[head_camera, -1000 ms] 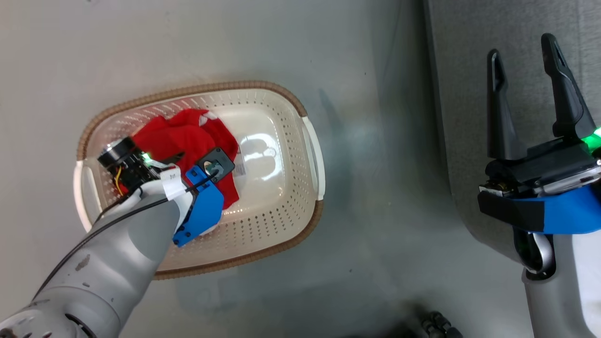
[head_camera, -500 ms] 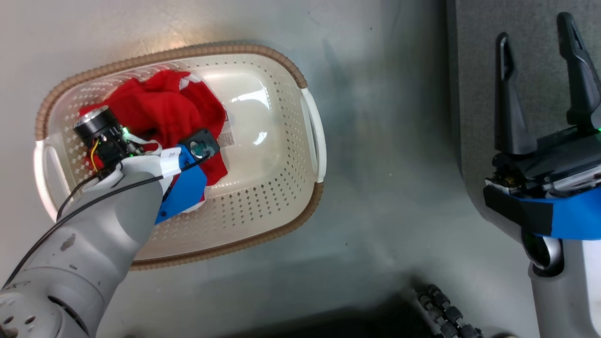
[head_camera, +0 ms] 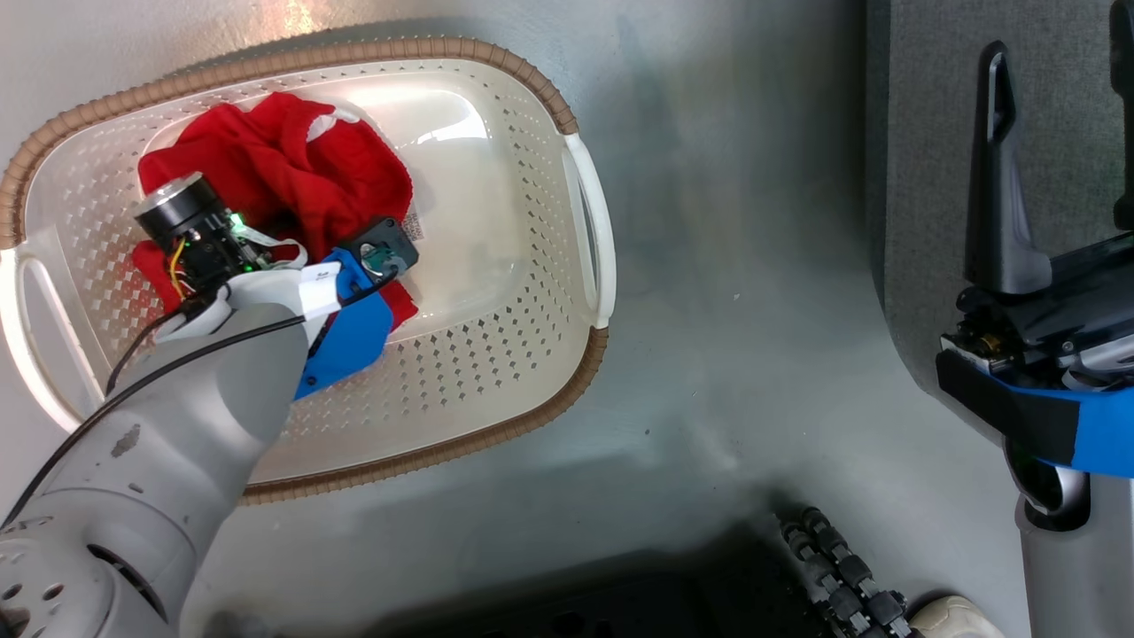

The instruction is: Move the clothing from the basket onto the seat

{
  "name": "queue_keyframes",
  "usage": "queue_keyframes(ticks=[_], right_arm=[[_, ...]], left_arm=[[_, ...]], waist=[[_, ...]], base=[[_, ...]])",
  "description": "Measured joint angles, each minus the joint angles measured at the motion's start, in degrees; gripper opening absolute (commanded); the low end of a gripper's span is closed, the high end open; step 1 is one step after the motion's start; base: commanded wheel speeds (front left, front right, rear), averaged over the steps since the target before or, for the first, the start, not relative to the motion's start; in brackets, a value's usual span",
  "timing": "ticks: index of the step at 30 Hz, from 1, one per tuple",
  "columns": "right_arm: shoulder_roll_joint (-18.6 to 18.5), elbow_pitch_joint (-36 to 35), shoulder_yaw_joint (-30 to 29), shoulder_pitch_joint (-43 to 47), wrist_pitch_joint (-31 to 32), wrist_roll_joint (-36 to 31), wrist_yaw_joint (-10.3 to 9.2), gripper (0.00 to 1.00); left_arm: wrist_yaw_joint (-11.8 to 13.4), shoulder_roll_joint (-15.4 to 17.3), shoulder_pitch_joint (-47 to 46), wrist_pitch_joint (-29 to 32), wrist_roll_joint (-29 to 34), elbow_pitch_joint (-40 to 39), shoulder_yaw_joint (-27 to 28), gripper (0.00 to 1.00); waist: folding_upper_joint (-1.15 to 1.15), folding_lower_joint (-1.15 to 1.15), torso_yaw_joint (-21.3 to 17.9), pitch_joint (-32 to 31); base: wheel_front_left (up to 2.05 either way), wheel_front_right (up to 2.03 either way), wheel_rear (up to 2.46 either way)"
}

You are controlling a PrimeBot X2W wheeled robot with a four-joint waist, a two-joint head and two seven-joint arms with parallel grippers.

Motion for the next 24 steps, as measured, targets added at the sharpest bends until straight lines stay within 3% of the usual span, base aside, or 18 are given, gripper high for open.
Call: queue_keyframes(ticks=[3,4,5,6,24], right_arm=[[0.07,-0.22,-0.16,0.34,0.00,0.01,0.00,1.00],[0.09,-0.24,-0.21,0.42,0.00,0.01,0.00,1.00],[0.10,-0.25,-0.24,0.48,0.00,0.00,0.00,1.00],[0.10,-0.25,-0.25,0.48,0.00,0.00,0.00,1.00],[0.24,2.21,0.43,-0.25,0.00,0.21,0.00,1.00]], left_arm=[[0.00,0.29,0.24,-0.22,-0.52,0.04,0.10,0.98],[0.03,0.20,0.44,-0.05,-0.60,0.04,0.09,0.43],[0.14,0.15,0.65,0.10,-0.59,0.05,0.08,0.18],[0.15,0.10,0.82,0.09,-0.51,0.05,0.08,0.00],[-1.09,-1.45,2.98,-5.12,-0.23,0.20,-0.01,0.00]], waist=[[0.00,-0.01,-0.10,0.29],[0.00,-0.01,-0.08,0.32],[0.00,-0.01,-0.07,0.33],[0.00,-0.01,-0.07,0.31],[0.00,-0.01,0.76,-5.12]], base=[[0.00,0.00,0.00],[0.00,0.00,0.00],[0.00,0.00,0.00],[0.00,0.00,0.00],[0.00,0.00,0.00]])
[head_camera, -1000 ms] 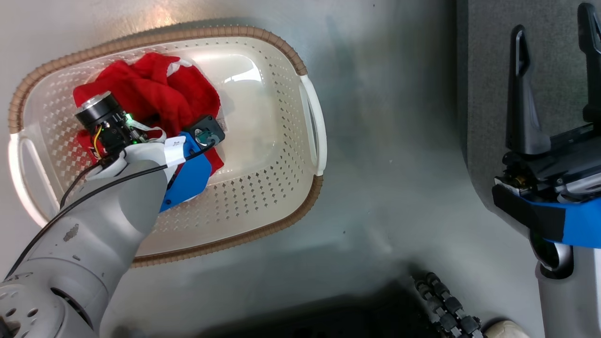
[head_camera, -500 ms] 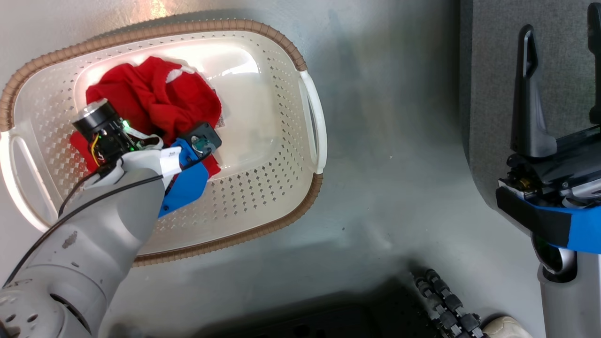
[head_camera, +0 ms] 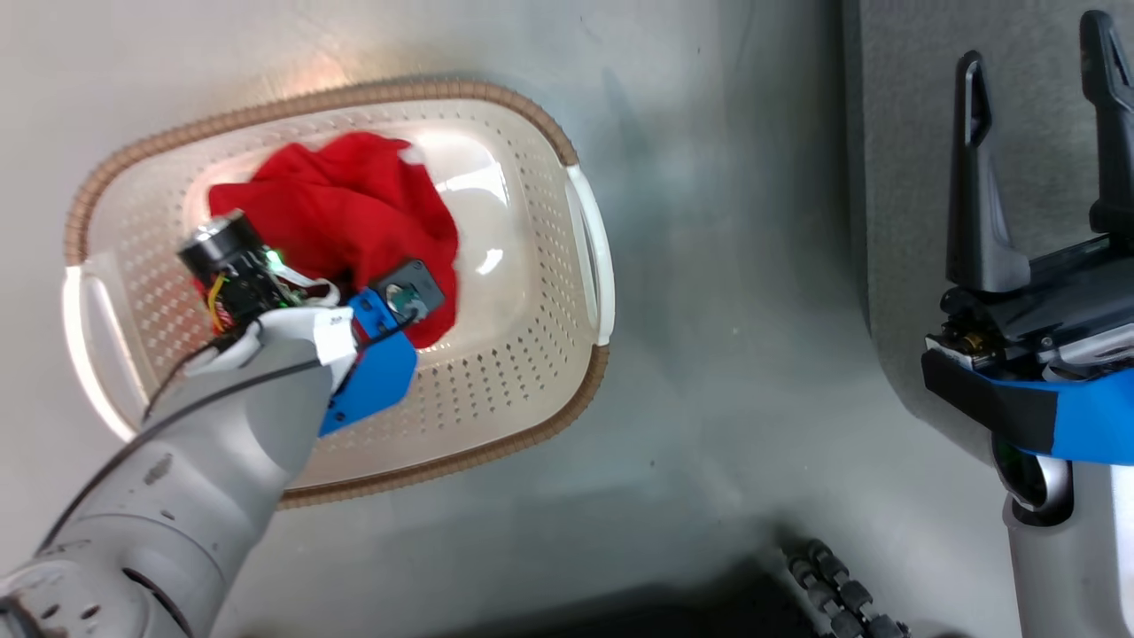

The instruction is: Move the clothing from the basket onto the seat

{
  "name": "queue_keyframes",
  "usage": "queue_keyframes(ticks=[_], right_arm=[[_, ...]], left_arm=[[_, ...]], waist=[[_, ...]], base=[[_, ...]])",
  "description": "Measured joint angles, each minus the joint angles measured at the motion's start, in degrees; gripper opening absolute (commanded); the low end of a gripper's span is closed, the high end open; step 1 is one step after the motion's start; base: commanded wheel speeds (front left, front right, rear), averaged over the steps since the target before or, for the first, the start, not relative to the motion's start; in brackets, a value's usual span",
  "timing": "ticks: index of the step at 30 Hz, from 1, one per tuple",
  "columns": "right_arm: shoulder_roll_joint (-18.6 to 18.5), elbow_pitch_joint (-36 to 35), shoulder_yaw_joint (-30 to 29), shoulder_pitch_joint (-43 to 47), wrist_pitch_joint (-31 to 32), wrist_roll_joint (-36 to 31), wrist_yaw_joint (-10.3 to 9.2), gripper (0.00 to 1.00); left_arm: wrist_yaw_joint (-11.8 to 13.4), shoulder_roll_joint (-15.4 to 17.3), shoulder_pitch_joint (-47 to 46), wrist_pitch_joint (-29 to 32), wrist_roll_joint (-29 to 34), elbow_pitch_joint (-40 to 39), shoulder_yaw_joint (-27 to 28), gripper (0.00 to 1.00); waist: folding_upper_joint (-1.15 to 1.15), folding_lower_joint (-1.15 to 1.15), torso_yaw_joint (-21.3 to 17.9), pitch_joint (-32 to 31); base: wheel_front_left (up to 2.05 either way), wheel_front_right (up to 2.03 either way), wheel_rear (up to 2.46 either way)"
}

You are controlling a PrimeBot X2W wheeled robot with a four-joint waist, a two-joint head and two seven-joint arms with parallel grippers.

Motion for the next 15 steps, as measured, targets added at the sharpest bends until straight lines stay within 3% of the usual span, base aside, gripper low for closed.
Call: queue_keyframes(ticks=[15], right_arm=[[-0.15,4.17,0.52,1.37,0.00,0.43,0.00,1.00]], left_arm=[[-0.33,-4.44,4.43,-7.43,-5.94,-0.51,0.09,0.00]], waist=[[0.00,0.00,2.19,-12.50]], base=[[0.00,0.00,0.00]])
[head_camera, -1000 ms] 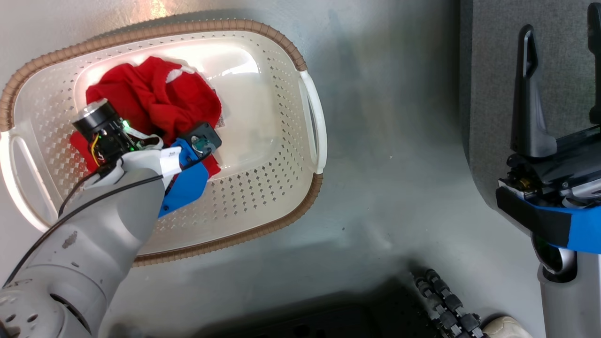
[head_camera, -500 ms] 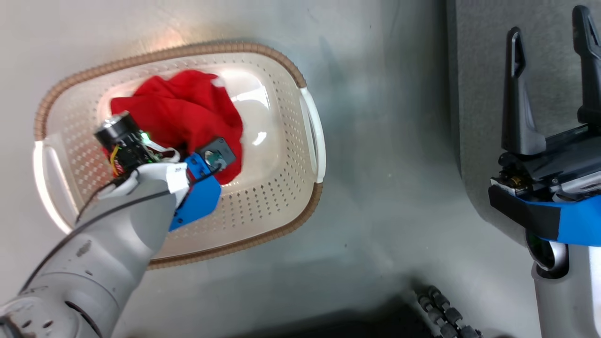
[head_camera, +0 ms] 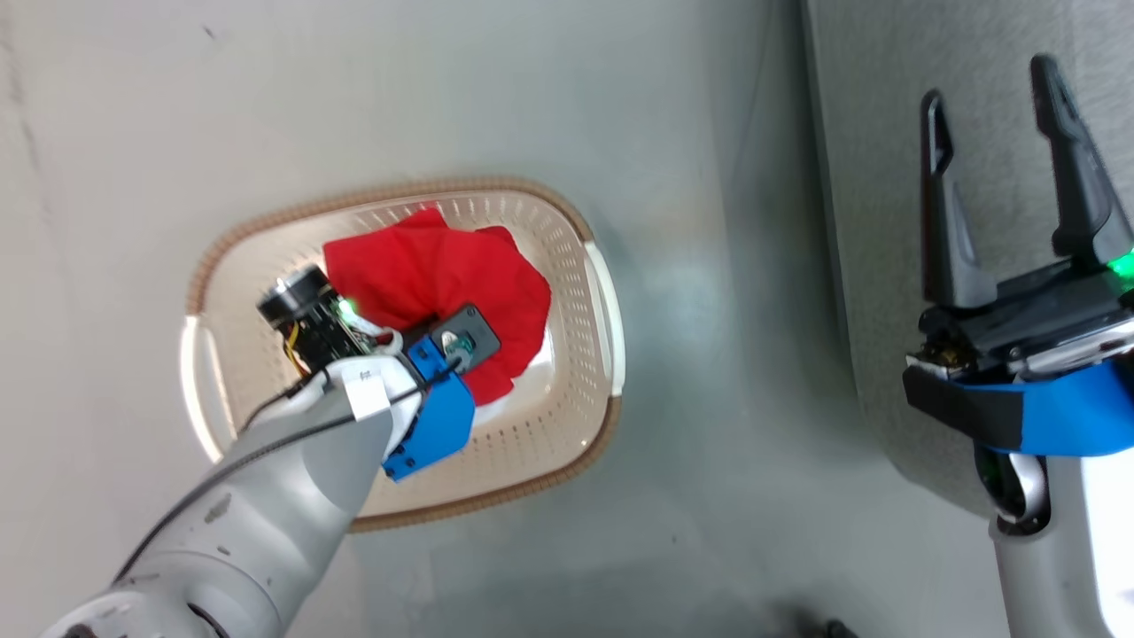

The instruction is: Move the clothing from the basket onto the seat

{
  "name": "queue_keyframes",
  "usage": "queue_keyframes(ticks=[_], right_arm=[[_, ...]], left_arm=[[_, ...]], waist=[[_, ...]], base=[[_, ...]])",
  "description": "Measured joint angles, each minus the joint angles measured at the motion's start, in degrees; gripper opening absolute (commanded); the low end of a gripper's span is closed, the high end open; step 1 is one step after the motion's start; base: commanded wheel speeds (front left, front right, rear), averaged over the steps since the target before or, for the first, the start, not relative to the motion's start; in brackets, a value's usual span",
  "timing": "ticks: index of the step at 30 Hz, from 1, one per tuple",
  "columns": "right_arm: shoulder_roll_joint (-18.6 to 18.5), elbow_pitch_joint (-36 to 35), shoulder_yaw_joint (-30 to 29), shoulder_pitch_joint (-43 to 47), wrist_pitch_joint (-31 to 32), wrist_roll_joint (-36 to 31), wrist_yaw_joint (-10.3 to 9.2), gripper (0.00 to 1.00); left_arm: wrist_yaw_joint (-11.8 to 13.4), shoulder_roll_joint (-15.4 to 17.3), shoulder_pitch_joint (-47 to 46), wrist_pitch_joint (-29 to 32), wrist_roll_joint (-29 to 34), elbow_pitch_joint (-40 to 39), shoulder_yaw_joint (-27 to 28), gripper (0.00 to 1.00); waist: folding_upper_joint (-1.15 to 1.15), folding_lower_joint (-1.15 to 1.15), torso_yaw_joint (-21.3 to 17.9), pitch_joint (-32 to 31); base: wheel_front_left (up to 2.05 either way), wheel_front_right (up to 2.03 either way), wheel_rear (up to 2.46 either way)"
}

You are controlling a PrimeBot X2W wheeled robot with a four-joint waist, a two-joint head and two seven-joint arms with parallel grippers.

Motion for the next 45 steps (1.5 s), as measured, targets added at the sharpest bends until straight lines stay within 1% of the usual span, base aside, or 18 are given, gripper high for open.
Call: queue_keyframes(ticks=[9,18,26,36,40,45], right_arm=[[-0.07,2.81,0.00,3.39,0.00,0.08,0.00,1.00],[0.03,5.68,-0.04,7.93,0.00,0.08,0.00,1.00],[0.16,8.21,-1.49,12.74,0.00,0.09,0.00,1.00],[1.10,10.63,-1.88,18.66,0.00,0.09,0.00,1.00],[1.62,11.15,-1.81,20.62,0.00,0.18,0.00,1.00],[2.03,11.62,-1.89,22.32,0.00,0.45,0.00,1.00]], left_arm=[[0.00,-1.09,3.12,-3.60,-3.94,-1.05,-0.03,0.00],[0.00,-1.52,4.88,-6.58,-8.35,-2.59,0.05,0.00],[0.00,-2.05,6.62,-8.54,-12.49,-4.86,0.40,0.00],[0.00,-2.34,6.74,-10.04,-17.88,-8.40,3.46,0.00],[0.00,-2.12,6.76,-10.15,-18.74,-9.81,4.93,0.00],[0.36,-1.71,7.10,-10.22,-19.17,-13.95,7.72,0.00]], waist=[[0.00,0.00,1.60,-9.70],[0.00,-0.01,3.00,-19.72],[0.00,-0.02,4.30,-28.32],[0.01,-0.01,5.97,-37.63],[0.00,-0.01,6.69,-40.53],[0.00,-0.01,7.84,-43.19]], base=[[0.00,0.00,0.00],[0.00,0.00,0.00],[0.00,0.00,0.00],[0.00,0.00,0.00],[0.00,0.00,0.00],[0.00,0.00,0.00]])
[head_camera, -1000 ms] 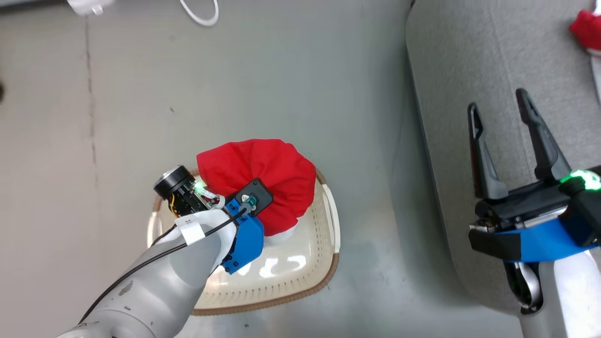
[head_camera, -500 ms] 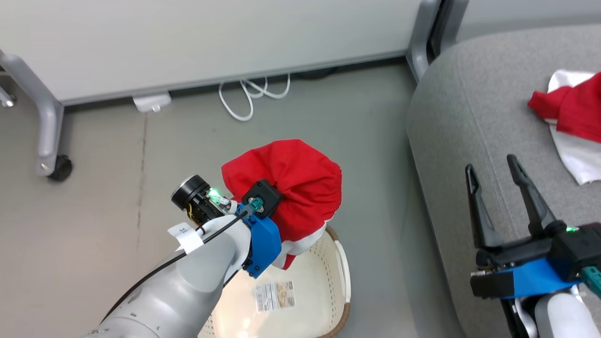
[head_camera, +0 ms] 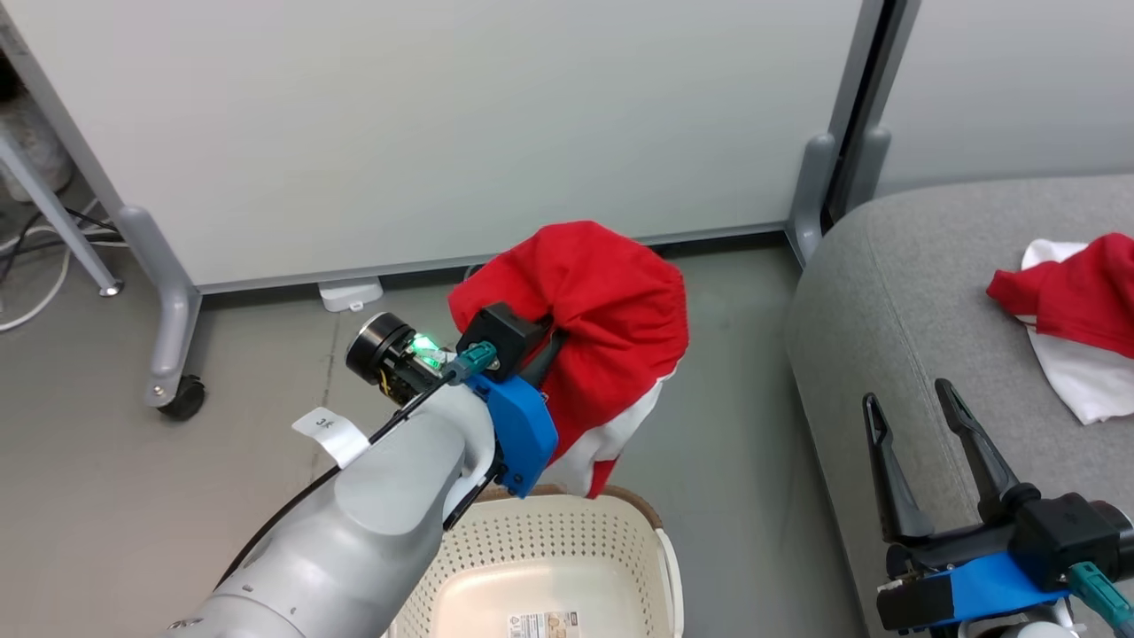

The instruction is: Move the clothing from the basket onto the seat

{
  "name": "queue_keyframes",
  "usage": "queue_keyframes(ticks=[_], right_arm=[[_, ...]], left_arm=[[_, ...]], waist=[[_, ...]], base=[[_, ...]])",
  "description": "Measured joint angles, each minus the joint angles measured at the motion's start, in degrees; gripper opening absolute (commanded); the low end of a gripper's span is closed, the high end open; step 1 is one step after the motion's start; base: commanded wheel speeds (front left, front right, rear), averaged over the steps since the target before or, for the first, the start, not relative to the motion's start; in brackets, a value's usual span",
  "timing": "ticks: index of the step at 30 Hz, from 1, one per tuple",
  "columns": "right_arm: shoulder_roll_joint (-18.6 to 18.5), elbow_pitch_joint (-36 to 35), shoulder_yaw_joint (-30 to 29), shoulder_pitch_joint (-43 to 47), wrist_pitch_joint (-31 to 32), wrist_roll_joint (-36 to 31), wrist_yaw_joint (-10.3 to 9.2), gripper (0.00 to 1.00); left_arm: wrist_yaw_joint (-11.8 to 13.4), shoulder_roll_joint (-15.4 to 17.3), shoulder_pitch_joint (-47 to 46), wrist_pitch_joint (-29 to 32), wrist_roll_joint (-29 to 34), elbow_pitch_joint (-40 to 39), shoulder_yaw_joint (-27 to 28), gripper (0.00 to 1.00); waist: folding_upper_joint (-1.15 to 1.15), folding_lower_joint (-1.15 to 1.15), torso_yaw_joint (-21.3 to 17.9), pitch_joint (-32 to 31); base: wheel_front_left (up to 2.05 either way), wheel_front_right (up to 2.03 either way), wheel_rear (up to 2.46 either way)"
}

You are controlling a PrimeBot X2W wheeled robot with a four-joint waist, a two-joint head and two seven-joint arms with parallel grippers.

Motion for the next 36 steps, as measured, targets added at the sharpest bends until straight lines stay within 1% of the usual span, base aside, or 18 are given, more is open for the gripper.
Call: queue_keyframes(ticks=[11,17,25,32,36], right_arm=[[0.42,0.26,0.66,1.35,0.00,0.52,0.00,1.00],[0.53,0.45,0.90,1.72,0.00,0.76,0.00,1.00],[0.64,0.52,1.38,1.74,0.00,1.25,0.00,1.00],[0.04,0.48,5.27,1.63,0.00,3.10,0.00,1.00],[-0.15,1.16,8.77,0.58,0.00,4.00,0.00,1.00]], left_arm=[[1.23,1.69,2.14,0.00,-0.41,-8.61,5.38,0.00],[1.85,2.25,3.13,0.00,-0.41,-11.72,6.35,0.00],[2.50,2.88,3.33,0.00,-0.42,-13.85,6.45,0.00],[2.67,3.19,3.33,0.13,-0.42,-14.93,5.91,0.00],[2.77,3.19,3.29,0.26,-0.38,-15.34,5.59,0.00]], waist=[[0.00,0.01,2.17,-2.60],[0.00,0.01,2.65,-3.05],[0.00,0.02,2.73,-2.84],[0.00,0.02,2.95,-2.44],[0.00,0.02,3.41,-2.18]], base=[[0.00,0.00,0.00],[0.00,0.00,0.00],[0.00,0.00,0.00],[0.00,0.00,0.00],[0.00,0.00,0.00]])
